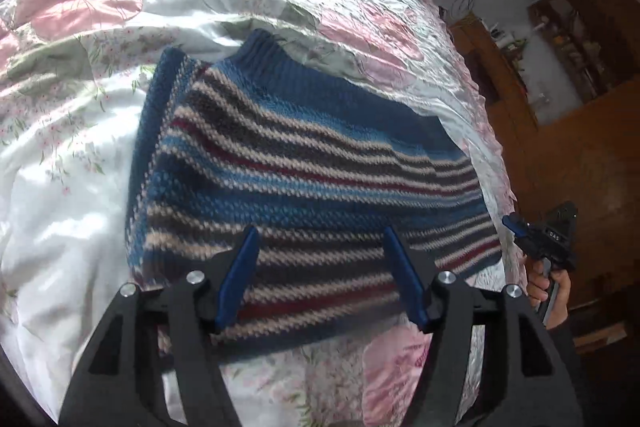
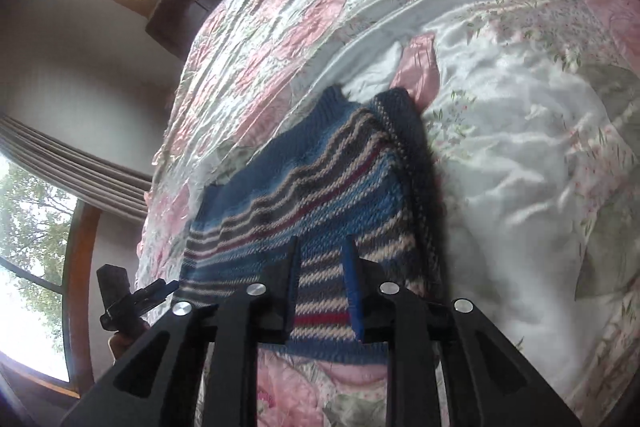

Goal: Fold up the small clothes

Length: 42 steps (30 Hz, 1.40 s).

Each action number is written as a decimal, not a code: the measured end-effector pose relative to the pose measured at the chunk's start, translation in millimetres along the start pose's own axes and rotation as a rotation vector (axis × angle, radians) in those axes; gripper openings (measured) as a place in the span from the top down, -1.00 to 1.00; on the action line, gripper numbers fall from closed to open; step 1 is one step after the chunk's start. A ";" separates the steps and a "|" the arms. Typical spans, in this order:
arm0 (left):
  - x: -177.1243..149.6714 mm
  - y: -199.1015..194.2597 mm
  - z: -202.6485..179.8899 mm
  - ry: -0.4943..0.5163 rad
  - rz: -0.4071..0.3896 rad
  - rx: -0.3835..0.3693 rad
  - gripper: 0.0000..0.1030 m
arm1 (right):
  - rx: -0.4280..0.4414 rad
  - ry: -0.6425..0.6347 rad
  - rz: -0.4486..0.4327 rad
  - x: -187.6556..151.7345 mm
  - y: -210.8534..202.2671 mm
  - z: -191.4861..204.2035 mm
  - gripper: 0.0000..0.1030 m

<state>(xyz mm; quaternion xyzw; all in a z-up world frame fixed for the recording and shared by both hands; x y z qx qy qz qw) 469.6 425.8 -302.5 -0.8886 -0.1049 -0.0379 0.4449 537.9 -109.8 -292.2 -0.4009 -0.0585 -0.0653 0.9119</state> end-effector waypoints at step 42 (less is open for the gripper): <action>45.5 -9.9 93.5 -0.204 0.076 -0.085 -0.82 | -0.514 -0.739 0.128 -169.2 181.8 216.7 -0.22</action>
Point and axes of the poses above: each gripper's, at about its wrist camera, not at the fingertips, and y roughly the way its jaws point, z to its left, x to its top, the point moved 5 cm from there along y, roughly the way its jaws point, and after that the axes turned 11 degrees about z, right-handed, at the moved point
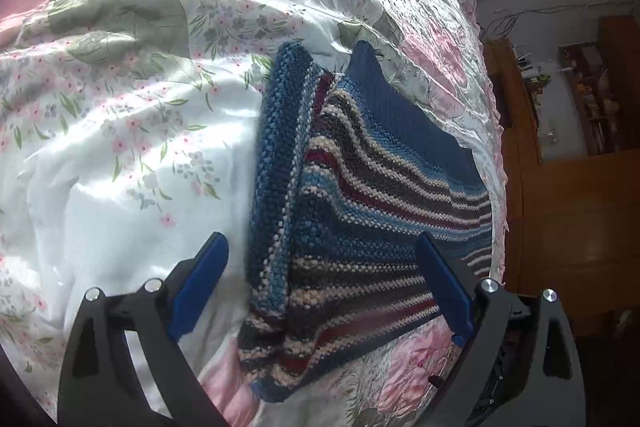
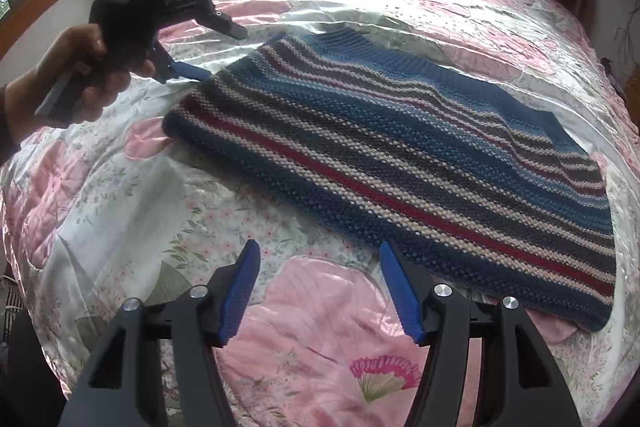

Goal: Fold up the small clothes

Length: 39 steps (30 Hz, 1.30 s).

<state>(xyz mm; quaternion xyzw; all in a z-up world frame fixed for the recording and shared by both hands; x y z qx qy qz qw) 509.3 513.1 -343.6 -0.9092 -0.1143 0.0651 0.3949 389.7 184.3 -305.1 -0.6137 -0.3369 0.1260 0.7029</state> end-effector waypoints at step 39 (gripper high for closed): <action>84.1 61.4 -11.5 0.038 0.173 0.038 -0.63 | -0.436 -0.321 -0.187 106.8 95.6 152.4 -0.52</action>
Point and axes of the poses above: each gripper's, at about its wrist camera, not at the fingertips, and y roughly the way its jaws point, z to its left, x to its top, the point moved 5 cm from there along y, roughly the way its jaws point, and after that the axes turned 11 degrees about z, right-handed, at the moved point
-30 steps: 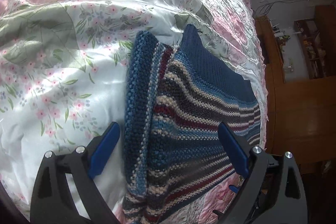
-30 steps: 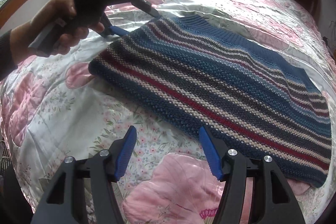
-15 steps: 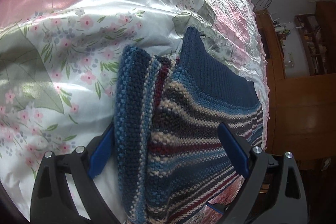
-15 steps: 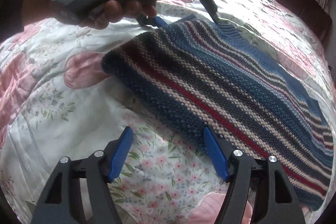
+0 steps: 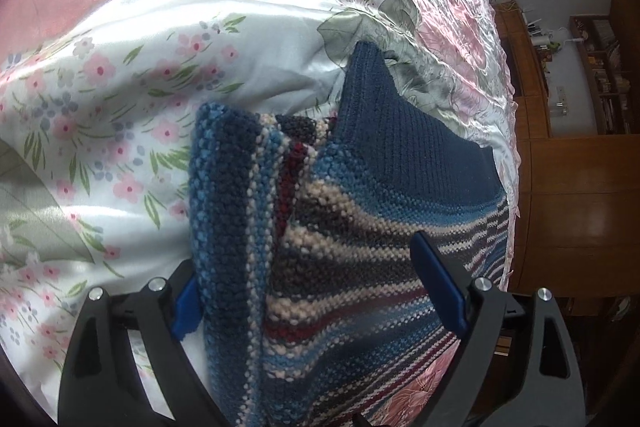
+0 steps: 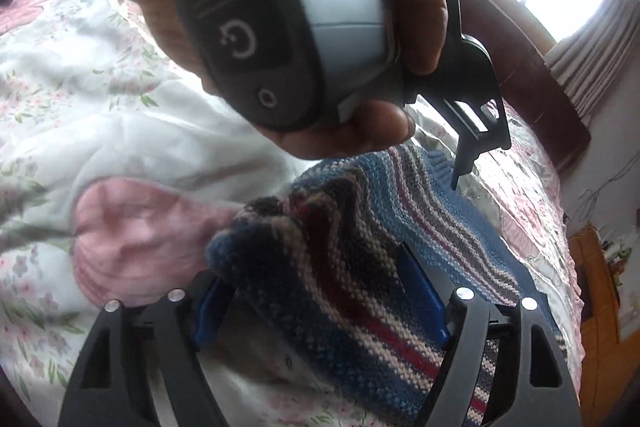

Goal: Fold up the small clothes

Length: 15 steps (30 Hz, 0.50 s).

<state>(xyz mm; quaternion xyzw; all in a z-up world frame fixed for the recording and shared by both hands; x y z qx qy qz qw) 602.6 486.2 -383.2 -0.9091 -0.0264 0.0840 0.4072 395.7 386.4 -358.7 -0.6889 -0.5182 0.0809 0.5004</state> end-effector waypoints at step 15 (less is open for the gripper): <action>3.4 -6.2 6.2 -0.006 0.006 0.064 0.56 | 0.027 0.094 -0.005 9.3 12.3 -8.3 0.37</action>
Point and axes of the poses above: each gripper's, at about its wrist camera, not at the fingertips, and y roughly the way its jaws point, z to its left, x to its top, the point moved 5 cm from there along y, roughly the way its jaws point, and after that the axes turned 11 degrees about z, right-handed, at the moved point
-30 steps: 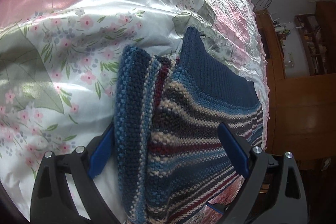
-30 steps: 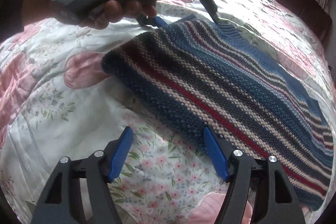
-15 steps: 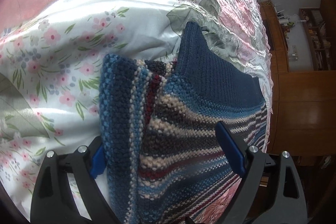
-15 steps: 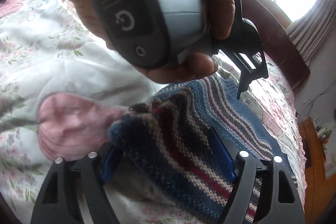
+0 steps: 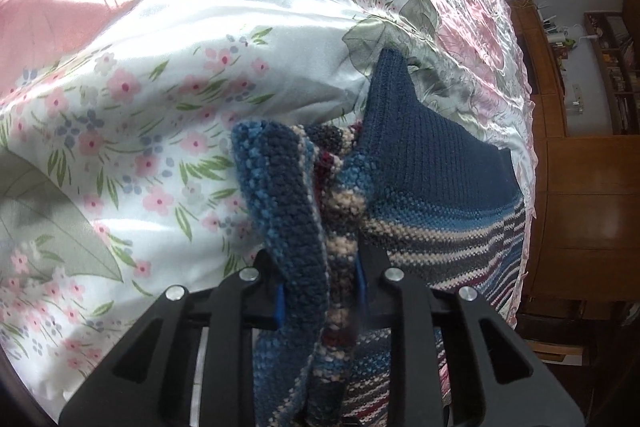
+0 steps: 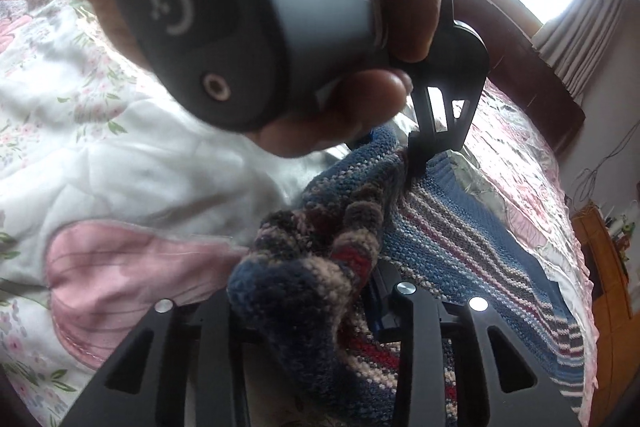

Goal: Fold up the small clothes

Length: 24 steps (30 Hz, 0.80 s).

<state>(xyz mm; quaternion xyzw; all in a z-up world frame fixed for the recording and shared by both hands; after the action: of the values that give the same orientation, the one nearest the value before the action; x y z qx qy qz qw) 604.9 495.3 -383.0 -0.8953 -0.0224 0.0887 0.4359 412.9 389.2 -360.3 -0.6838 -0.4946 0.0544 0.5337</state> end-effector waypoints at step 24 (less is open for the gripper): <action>-25.8 -56.7 -111.2 0.108 -0.046 0.108 0.62 | 0.040 0.140 -0.082 -2.4 -82.1 -64.8 0.50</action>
<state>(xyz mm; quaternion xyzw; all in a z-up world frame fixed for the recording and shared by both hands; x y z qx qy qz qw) 601.5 441.0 -267.7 -0.8732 -0.0146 0.0311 0.4862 400.0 338.8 -269.6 -0.6542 -0.4825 -0.0056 0.5824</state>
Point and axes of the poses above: each gripper's, at about its wrist camera, not at the fingertips, and y roughly the way its jaws point, z to its left, x to its top, the point moved 5 cm from there along y, roughly the way its jaws point, and after that the axes turned 11 degrees about z, right-handed, at the moved point
